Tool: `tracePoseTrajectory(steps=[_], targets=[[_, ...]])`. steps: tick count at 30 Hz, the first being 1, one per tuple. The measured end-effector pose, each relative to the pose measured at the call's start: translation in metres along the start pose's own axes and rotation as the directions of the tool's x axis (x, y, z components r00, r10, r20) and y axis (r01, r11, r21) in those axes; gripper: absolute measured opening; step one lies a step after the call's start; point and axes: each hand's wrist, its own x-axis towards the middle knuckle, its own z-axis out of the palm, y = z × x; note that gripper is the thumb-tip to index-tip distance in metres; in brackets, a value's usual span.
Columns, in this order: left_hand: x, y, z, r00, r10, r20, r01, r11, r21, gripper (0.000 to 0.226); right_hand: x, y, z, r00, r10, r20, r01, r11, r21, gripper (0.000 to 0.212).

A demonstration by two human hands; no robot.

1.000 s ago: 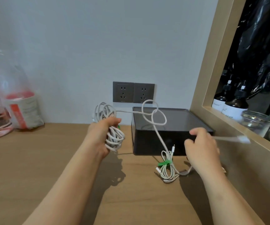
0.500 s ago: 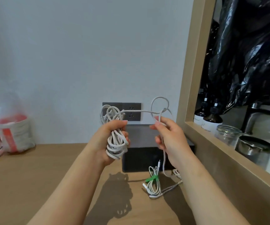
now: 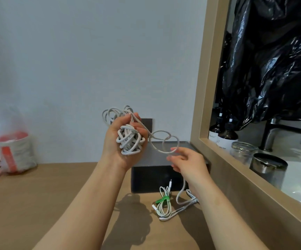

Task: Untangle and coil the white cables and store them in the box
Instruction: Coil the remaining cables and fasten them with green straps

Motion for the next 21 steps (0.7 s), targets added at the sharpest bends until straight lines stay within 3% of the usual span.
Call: tracePoseTrajectory(steps=[4,7,10,12,14,16,18,20,21], targets=[[-0.005,-0.001,-0.006,0.994,-0.091,0.053,0.088,0.995,0.053,0.037,0.006,0.000,0.003,1.000,0.009,0.007,-0.009,1.000,0.024,0.016],[-0.010,-0.003,-0.008,0.987,-0.117,-0.111,0.134,0.978,0.158,0.020,0.010,-0.005,0.001,0.998,-0.028,-0.054,0.036,0.988,0.148,0.016],[-0.006,-0.004,-0.017,0.966,-0.039,-0.256,0.094,0.973,0.209,0.009,0.009,-0.013,0.004,0.996,-0.084,0.001,0.083,0.988,0.132,0.017],[-0.004,-0.003,-0.024,0.949,0.023,-0.314,0.058,0.967,0.247,0.008,0.007,-0.016,0.004,0.995,-0.098,-0.025,0.101,0.984,0.147,0.037],[-0.004,-0.002,-0.030,0.938,0.064,-0.341,0.049,0.949,0.313,0.010,0.003,-0.017,0.000,0.962,-0.253,-0.101,0.253,0.967,-0.014,0.057],[-0.006,-0.001,-0.036,0.941,0.057,-0.334,0.081,0.920,0.383,0.014,-0.001,-0.019,0.000,0.896,-0.443,0.036,0.434,0.855,-0.284,0.048],[-0.008,0.002,-0.038,0.948,0.037,-0.316,0.116,0.884,0.452,0.012,-0.004,-0.023,0.002,0.865,-0.444,0.234,0.502,0.755,-0.422,0.021],[-0.011,0.006,-0.039,0.956,0.024,-0.293,0.129,0.862,0.491,0.008,0.000,-0.024,0.001,0.898,-0.385,0.213,0.439,0.815,-0.378,0.011],[-0.012,0.008,-0.039,0.960,0.015,-0.279,0.129,0.860,0.493,0.009,0.003,-0.024,-0.001,0.947,-0.284,0.149,0.314,0.915,-0.253,0.015]])
